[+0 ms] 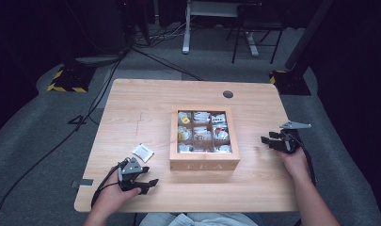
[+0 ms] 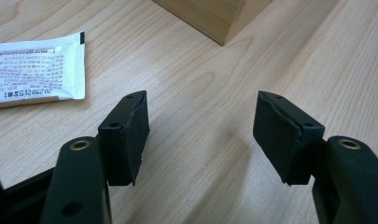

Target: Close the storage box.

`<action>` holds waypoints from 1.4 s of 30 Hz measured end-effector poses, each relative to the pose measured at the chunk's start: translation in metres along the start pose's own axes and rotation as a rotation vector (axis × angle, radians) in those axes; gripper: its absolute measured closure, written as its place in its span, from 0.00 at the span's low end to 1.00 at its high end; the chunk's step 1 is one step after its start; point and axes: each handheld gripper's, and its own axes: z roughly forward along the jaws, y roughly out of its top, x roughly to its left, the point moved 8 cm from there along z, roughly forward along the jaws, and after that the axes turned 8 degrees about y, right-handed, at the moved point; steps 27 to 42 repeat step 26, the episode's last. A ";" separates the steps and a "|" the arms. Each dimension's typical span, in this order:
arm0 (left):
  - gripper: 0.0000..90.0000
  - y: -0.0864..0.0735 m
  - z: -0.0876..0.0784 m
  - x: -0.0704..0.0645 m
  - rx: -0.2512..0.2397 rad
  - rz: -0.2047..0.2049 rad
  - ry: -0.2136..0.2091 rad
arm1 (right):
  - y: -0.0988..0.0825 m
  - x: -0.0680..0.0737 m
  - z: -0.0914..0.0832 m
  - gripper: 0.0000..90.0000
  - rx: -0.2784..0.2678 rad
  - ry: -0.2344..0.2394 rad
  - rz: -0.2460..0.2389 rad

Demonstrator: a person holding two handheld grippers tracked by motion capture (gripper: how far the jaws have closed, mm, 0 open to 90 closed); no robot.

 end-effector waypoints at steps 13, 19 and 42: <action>0.41 0.000 0.000 0.001 0.002 0.006 0.008 | -0.012 0.003 0.017 0.50 0.013 -0.021 -0.042; 0.41 0.000 0.000 0.001 0.003 0.004 0.009 | -0.013 0.002 0.020 0.44 -0.005 -0.047 -0.049; 0.38 0.000 0.001 -0.001 0.006 0.000 0.001 | -0.012 0.001 0.024 0.25 0.010 -0.068 -0.041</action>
